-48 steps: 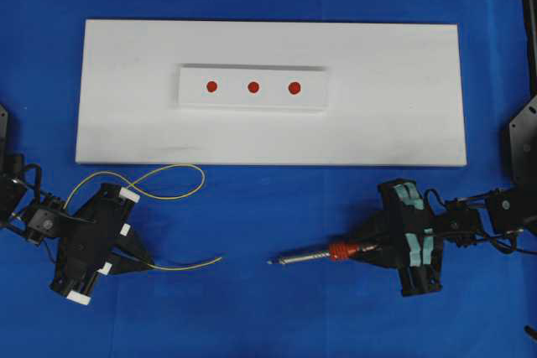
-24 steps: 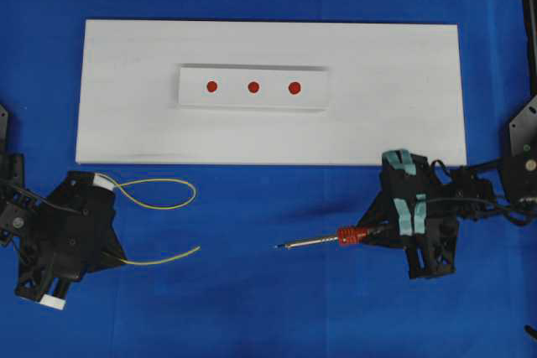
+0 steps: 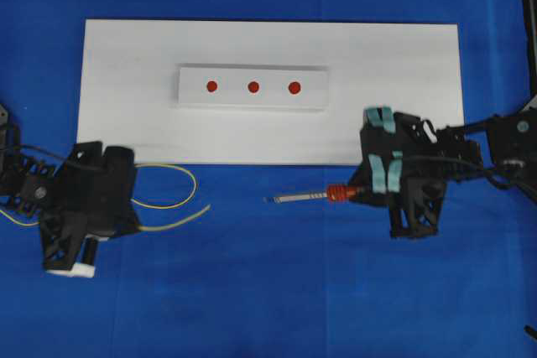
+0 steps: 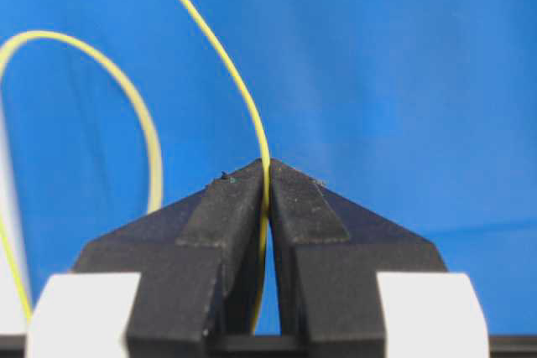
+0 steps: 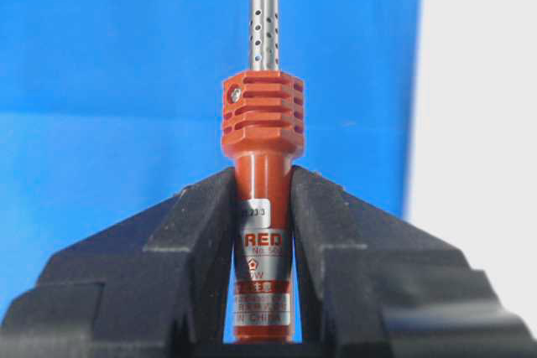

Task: Touch the tip of the soldering iron to the tip of the solder at the mark.
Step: 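Lift both tools and carry them over the red-dot strip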

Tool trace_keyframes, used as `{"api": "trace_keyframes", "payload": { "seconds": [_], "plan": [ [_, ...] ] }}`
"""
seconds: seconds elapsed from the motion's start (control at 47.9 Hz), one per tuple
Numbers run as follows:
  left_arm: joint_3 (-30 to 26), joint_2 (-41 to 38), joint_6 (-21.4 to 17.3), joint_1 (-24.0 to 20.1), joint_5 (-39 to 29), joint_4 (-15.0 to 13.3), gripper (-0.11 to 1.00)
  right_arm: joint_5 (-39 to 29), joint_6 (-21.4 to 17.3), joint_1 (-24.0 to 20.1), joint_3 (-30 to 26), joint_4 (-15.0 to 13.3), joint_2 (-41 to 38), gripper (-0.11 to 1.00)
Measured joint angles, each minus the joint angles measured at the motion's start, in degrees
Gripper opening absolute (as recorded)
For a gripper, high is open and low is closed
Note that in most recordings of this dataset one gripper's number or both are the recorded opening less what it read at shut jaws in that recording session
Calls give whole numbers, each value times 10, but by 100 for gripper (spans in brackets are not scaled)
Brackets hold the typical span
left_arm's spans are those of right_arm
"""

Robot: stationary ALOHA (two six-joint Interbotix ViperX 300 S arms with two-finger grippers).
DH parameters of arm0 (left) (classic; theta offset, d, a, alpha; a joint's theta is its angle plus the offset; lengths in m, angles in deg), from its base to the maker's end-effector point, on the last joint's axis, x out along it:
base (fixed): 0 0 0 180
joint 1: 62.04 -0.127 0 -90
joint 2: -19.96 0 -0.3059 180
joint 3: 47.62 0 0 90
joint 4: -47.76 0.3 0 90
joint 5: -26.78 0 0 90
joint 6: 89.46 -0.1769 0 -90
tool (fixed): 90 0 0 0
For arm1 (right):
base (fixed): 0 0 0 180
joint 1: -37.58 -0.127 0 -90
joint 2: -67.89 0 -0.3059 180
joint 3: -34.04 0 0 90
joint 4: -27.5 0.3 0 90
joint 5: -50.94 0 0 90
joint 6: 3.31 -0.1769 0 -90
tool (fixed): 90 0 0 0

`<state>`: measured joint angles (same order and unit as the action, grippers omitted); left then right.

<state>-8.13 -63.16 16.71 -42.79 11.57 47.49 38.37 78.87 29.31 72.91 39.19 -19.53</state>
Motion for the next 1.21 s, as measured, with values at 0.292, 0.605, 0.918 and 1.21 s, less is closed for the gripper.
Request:
{"api": "trace_keyframes", "payload": {
  "seconds": [0.292, 0.605, 0.918, 1.21],
  "plan": [
    [-51, -37, -98, -124, -55, 5, 1, -31, 0, 89, -33, -64, -6, 6],
    [-92, -62, -166, -224, -88, 6, 1, -69, -1, 147, -55, -95, -26, 6],
    [-128, -87, -196, -245, -127, 6, 1, -79, 0, 155, -60, -110, -30, 6],
    [-139, -92, -199, -249, -142, 6, 1, -86, 0, 166, -60, -113, -30, 6]
  ]
}}
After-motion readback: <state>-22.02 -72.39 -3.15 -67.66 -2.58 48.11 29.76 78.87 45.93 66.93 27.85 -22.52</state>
